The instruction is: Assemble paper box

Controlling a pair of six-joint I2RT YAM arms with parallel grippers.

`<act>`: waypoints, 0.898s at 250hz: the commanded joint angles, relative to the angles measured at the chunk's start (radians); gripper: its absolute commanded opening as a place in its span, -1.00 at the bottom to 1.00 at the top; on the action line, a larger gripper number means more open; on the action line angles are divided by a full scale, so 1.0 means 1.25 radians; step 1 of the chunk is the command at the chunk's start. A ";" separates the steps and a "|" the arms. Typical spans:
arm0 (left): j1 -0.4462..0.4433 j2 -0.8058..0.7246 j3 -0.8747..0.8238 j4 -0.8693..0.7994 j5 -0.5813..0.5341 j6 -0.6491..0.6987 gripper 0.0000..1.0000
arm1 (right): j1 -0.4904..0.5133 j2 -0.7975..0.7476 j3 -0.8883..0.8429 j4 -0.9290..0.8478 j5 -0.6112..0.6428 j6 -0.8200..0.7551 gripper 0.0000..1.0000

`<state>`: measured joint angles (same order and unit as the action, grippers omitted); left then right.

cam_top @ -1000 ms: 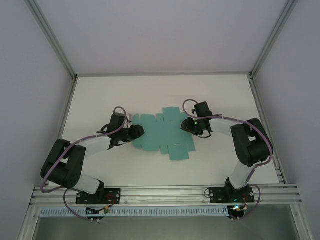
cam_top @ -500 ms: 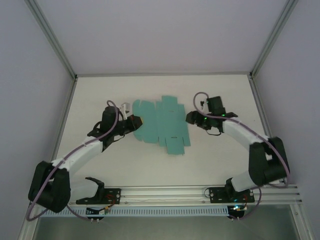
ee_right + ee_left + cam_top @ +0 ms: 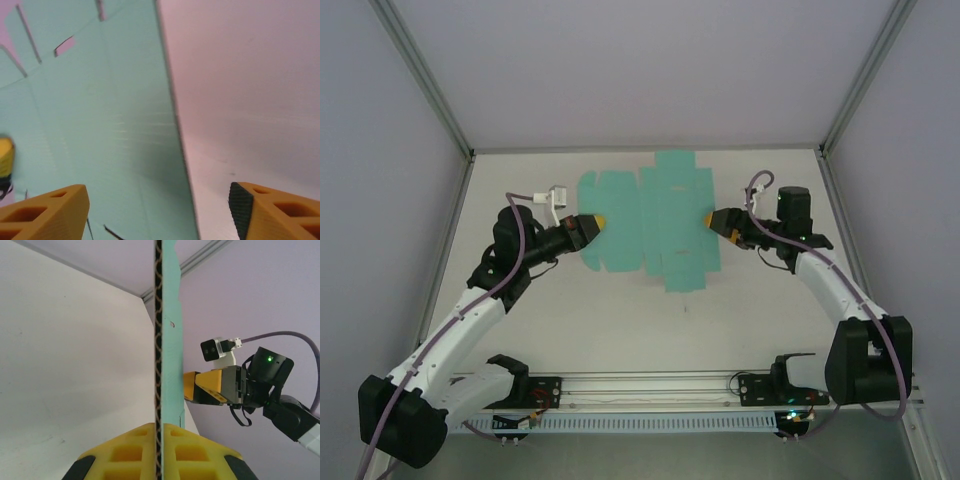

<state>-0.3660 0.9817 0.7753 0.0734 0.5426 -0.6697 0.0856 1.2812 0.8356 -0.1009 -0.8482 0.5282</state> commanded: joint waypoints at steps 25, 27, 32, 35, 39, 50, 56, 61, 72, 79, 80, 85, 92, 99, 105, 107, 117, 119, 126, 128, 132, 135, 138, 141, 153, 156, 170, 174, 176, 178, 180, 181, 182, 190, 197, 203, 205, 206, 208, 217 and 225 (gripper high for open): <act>0.000 -0.025 0.012 -0.001 -0.004 -0.019 -1.00 | 0.000 0.018 -0.004 0.014 -0.110 -0.005 0.13; -0.001 -0.026 0.011 -0.001 -0.004 -0.017 -1.00 | 0.000 0.017 -0.005 0.014 -0.111 -0.005 0.12; 0.000 -0.028 0.011 -0.001 -0.007 -0.015 -1.00 | 0.001 0.014 -0.008 0.013 -0.111 -0.007 0.09; -0.001 -0.028 0.011 -0.001 -0.007 -0.015 -1.00 | 0.000 0.013 -0.010 0.013 -0.112 -0.007 0.06; -0.001 -0.029 0.011 -0.001 -0.008 -0.013 -1.00 | 0.000 0.009 -0.013 0.011 -0.112 -0.009 0.01; 0.001 -0.029 0.009 0.000 -0.010 -0.013 -1.00 | 0.001 0.002 -0.017 0.004 -0.110 -0.013 -0.07; 0.001 -0.029 0.011 0.000 -0.009 -0.010 -1.00 | 0.000 -0.002 -0.019 -0.001 -0.108 -0.017 -0.10; 0.000 -0.029 0.011 -0.001 -0.010 -0.010 -1.00 | 0.001 -0.006 -0.021 -0.004 -0.107 -0.019 -0.13; 0.000 -0.028 0.012 0.000 -0.009 -0.009 -1.00 | 0.000 -0.011 -0.027 0.000 -0.112 -0.020 -0.20; 0.001 -0.027 0.012 0.000 -0.007 -0.008 -1.00 | 0.001 -0.014 -0.030 0.006 -0.120 -0.019 -0.23; 0.001 -0.026 0.012 0.001 -0.007 -0.008 -1.00 | 0.000 -0.014 -0.031 0.008 -0.122 -0.019 -0.23; -0.001 -0.027 0.012 0.002 -0.007 -0.008 -1.00 | -0.001 -0.015 -0.034 0.016 -0.129 -0.015 -0.27; 0.000 -0.026 0.012 0.003 -0.005 -0.008 -1.00 | 0.000 -0.013 -0.036 0.024 -0.141 -0.013 -0.32; 0.000 -0.024 0.012 0.003 -0.004 -0.009 -1.00 | 0.001 -0.013 -0.038 0.030 -0.149 -0.011 -0.35; 0.001 -0.024 0.012 0.002 -0.004 -0.009 -1.00 | 0.000 -0.012 -0.037 0.031 -0.151 -0.006 -0.39; 0.000 -0.023 0.012 0.002 -0.005 -0.008 -1.00 | 0.000 -0.011 -0.038 0.032 -0.150 -0.006 -0.40; 0.000 -0.024 0.012 -0.005 -0.011 -0.006 -1.00 | 0.000 -0.013 -0.037 0.028 -0.149 -0.008 -0.49; 0.000 -0.024 0.012 -0.007 -0.012 -0.005 -1.00 | 0.000 -0.013 -0.036 0.027 -0.148 -0.009 -0.51; 0.000 -0.024 0.012 -0.010 -0.016 -0.004 -1.00 | 0.000 -0.014 -0.034 0.020 -0.144 -0.014 -0.59; 0.000 -0.024 0.012 -0.012 -0.016 -0.001 -1.00 | 0.001 -0.015 -0.033 0.019 -0.141 -0.015 -0.61; 0.000 -0.025 0.012 -0.014 -0.017 -0.001 -1.00 | 0.001 -0.016 -0.033 0.015 -0.137 -0.019 -0.67; 0.000 -0.024 0.011 -0.016 -0.020 0.000 -1.00 | 0.000 -0.017 -0.032 0.010 -0.133 -0.020 -0.73; 0.000 -0.025 0.010 -0.017 -0.022 -0.001 -1.00 | -0.001 -0.017 -0.032 0.009 -0.132 -0.021 -0.75; 0.000 -0.025 0.011 -0.018 -0.024 -0.001 -1.00 | 0.001 -0.017 -0.031 0.006 -0.131 -0.023 -0.78; 0.000 -0.026 0.006 -0.016 -0.025 -0.001 -1.00 | 0.000 -0.018 -0.026 -0.007 -0.131 -0.036 -0.89; 0.000 -0.026 0.005 -0.015 -0.023 -0.002 -1.00 | 0.001 -0.019 -0.026 -0.008 -0.132 -0.038 -0.92; 0.000 -0.025 0.002 -0.011 -0.020 0.000 -1.00 | 0.001 -0.020 -0.027 -0.008 -0.134 -0.045 -1.00; 0.001 -0.024 0.002 -0.012 -0.018 0.001 -1.00 | 0.001 -0.021 -0.028 -0.007 -0.134 -0.050 -1.00; 0.000 -0.024 0.003 -0.015 -0.021 0.002 -1.00 | 0.001 -0.022 -0.028 0.001 -0.135 -0.052 -1.00; 0.000 -0.023 0.003 -0.017 -0.021 0.002 -1.00 | 0.002 -0.021 -0.029 -0.003 -0.135 -0.054 -1.00; 0.000 -0.023 0.004 -0.021 -0.023 0.004 -1.00 | 0.002 -0.022 -0.029 -0.005 -0.135 -0.056 -1.00; 0.000 -0.022 0.005 -0.024 -0.024 0.005 -1.00 | 0.002 -0.023 -0.029 -0.004 -0.135 -0.057 -1.00; 0.000 -0.021 0.006 -0.027 -0.025 0.006 -1.00 | 0.002 -0.023 -0.029 -0.004 -0.135 -0.058 -1.00; 0.001 -0.020 0.013 -0.057 -0.044 0.017 -1.00 | 0.002 -0.025 -0.030 -0.007 -0.125 -0.068 -1.00; 0.000 -0.019 0.020 -0.096 -0.071 0.034 -0.80 | 0.003 -0.028 -0.025 -0.023 -0.103 -0.083 -1.00; 0.000 -0.020 0.029 -0.142 -0.107 0.051 -0.43 | 0.007 -0.030 -0.016 -0.051 -0.074 -0.106 -1.00; 0.000 -0.020 0.033 -0.158 -0.122 0.056 -0.28 | 0.009 -0.031 -0.013 -0.062 -0.063 -0.116 -1.00; 0.000 -0.020 0.034 -0.167 -0.129 0.059 -0.20 | 0.010 -0.031 -0.011 -0.069 -0.058 -0.122 -1.00; 0.000 -0.021 0.037 -0.185 -0.146 0.064 -0.03 | 0.012 -0.031 -0.006 -0.083 -0.045 -0.133 -1.00; 0.000 -0.023 0.050 -0.262 -0.227 0.082 0.87 | 0.033 -0.029 0.018 -0.151 0.028 -0.191 -1.00; 0.001 -0.024 0.060 -0.337 -0.312 0.093 1.00 | 0.062 -0.024 0.040 -0.210 0.108 -0.244 -1.00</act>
<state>-0.3653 0.9653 0.7891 -0.0673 0.4355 -0.6376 0.0952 1.2633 0.8059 -0.1520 -0.9257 0.4297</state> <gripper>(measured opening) 0.384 0.046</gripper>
